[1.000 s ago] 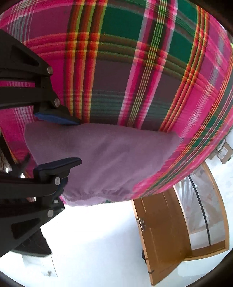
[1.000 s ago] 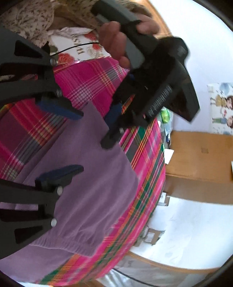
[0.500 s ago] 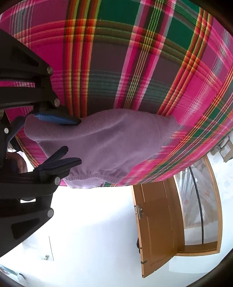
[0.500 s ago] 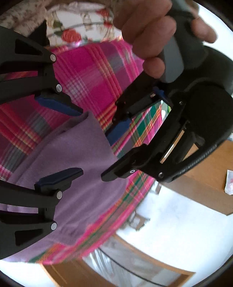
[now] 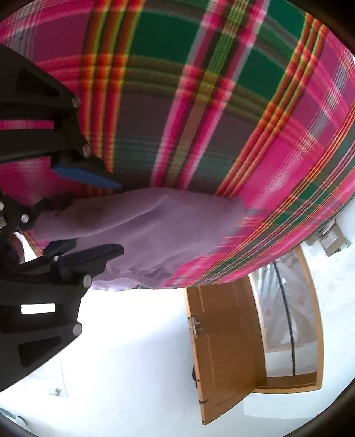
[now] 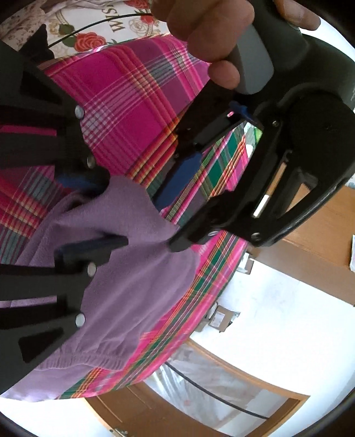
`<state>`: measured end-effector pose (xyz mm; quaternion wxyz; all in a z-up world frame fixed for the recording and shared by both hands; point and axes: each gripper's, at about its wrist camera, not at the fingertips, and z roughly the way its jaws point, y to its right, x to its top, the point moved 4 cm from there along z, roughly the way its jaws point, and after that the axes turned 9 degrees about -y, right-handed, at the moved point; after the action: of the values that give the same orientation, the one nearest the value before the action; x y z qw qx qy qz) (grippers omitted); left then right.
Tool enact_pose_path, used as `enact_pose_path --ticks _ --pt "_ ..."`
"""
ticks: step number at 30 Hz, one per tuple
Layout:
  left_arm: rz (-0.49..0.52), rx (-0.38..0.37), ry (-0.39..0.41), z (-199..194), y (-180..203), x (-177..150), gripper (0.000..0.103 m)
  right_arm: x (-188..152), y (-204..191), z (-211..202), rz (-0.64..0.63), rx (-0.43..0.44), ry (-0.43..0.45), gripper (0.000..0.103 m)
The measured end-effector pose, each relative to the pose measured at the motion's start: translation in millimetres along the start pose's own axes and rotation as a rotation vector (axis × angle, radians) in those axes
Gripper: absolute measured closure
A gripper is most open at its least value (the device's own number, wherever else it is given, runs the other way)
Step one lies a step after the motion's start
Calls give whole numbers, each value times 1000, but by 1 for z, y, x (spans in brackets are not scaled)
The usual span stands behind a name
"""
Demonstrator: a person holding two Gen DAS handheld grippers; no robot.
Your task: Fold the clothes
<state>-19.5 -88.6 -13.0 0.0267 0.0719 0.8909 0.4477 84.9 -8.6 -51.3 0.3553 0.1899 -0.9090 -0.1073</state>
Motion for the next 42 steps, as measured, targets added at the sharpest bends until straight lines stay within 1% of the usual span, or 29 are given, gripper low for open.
enact_pose_path --ticks 3,7,10,13,16,18,19,20,22,23,26,28,32,38,42 --pt "-22 20 4 5 -5 8 59 -5 6 -5 2 -5 9 83" --pt "2 40 -29 22 1 21 59 -9 15 -12 20 0 25 86" --pt "2 45 -40 31 4 34 59 -11 19 -18 23 9 36 87" --pt "8 53 -51 33 3 36 59 -9 22 -20 34 17 41 88" --pt "16 43 -90 44 8 42 59 -5 25 -22 45 23 47 88" --pt "12 37 -103 48 10 47 59 -3 27 -23 51 27 48 88" --pt "13 34 -111 50 10 50 61 -3 28 -24 53 31 51 88" --pt "13 36 -114 51 10 52 65 -3 29 -26 56 36 54 88" --pt "11 44 -114 52 9 55 69 -3 29 -29 59 44 55 88" --pt "10 40 -114 52 8 56 73 -3 30 -29 62 46 54 88" --pt "11 8 -114 49 7 55 83 1 31 -30 67 49 56 89" --pt "15 -18 -114 44 6 54 84 4 30 -31 69 50 60 89" --pt "58 -42 -92 34 14 55 87 11 22 -41 75 49 78 90" --pt "87 -50 -64 22 17 55 88 36 23 -33 56 44 88 90" --pt "99 -54 -31 9 16 55 88 46 16 -37 42 53 107 91"
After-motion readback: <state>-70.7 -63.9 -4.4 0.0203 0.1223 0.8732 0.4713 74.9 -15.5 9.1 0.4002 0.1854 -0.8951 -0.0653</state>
